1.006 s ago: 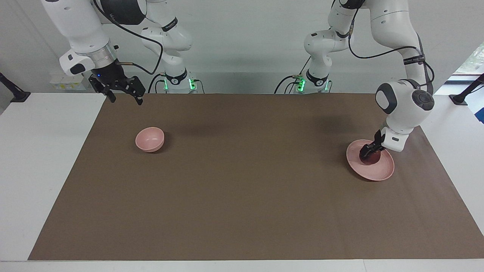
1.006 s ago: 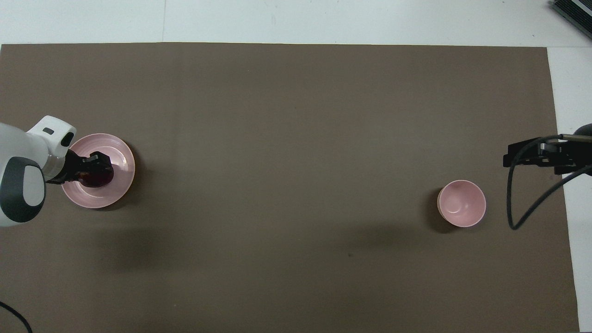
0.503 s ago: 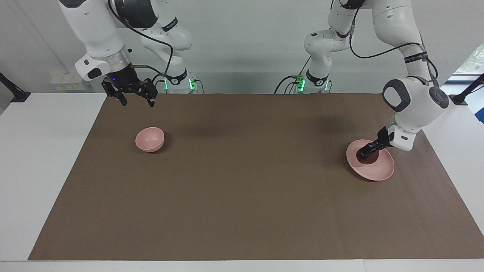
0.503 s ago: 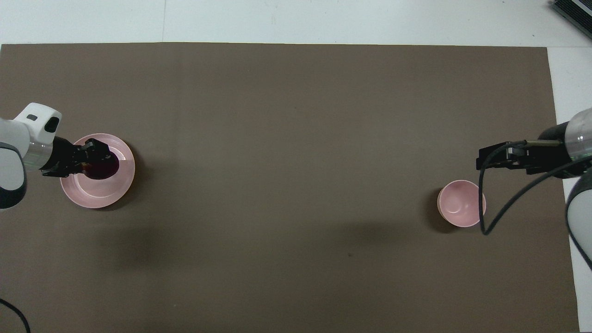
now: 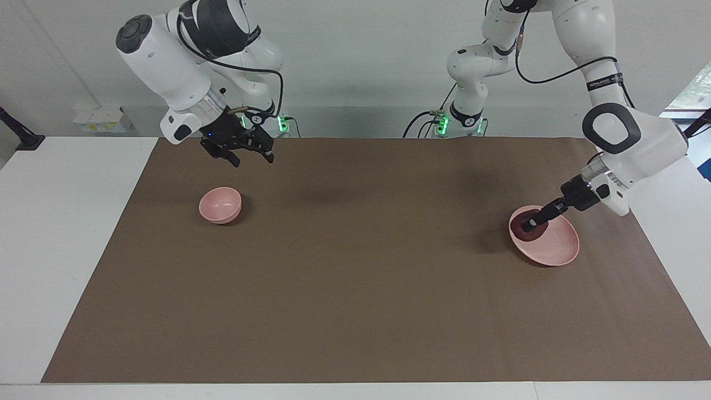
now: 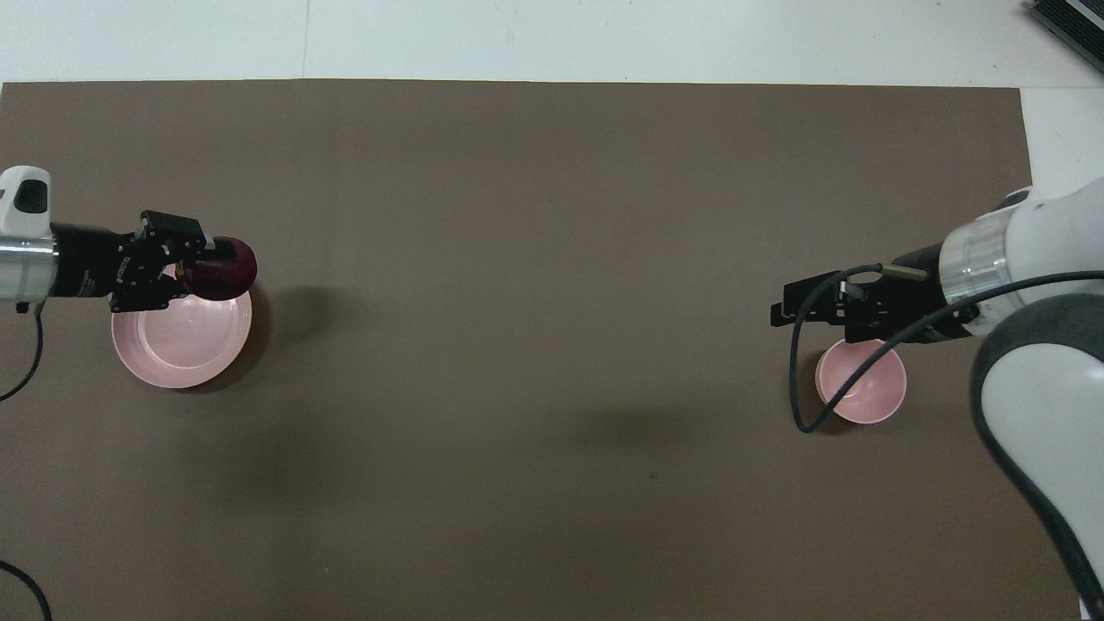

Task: Move apple from plate to bowl
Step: 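Lift the apple with the left gripper while the right gripper advances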

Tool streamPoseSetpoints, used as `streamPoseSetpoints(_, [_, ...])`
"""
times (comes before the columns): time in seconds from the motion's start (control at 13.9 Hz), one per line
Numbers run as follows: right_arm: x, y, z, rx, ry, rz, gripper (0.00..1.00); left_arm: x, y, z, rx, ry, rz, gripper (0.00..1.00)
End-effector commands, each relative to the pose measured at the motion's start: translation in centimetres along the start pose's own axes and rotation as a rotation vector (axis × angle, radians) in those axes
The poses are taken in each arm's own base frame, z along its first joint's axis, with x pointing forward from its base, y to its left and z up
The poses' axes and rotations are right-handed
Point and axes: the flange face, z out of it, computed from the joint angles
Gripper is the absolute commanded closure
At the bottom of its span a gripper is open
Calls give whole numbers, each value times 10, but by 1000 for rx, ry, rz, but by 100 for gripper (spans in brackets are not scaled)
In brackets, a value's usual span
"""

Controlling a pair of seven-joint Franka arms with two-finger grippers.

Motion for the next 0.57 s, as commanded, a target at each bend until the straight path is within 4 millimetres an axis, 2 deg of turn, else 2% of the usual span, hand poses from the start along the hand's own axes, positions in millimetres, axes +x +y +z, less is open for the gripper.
streamPoseSetpoints(0.0, [-4,-30,24,81,-30,114,0,-21,18,-14,-138,-57,-21,100])
streamPoseSetpoints(0.07, [-8,-49,37,101,-51,177,0,-27,25,-13,-182,-91,-20,100])
streamPoseSetpoints(0.29, [-8,-87,64,171,-70,387,0,-50,43,-13,-229,-168,51,100])
streamPoseSetpoints(0.43, [-5,-105,77,225,-85,522,0,-64,48,-15,-273,-221,114,100])
streamPoseSetpoints(0.5, [-2,-112,81,255,-100,596,0,-70,49,-9,-288,-237,137,100])
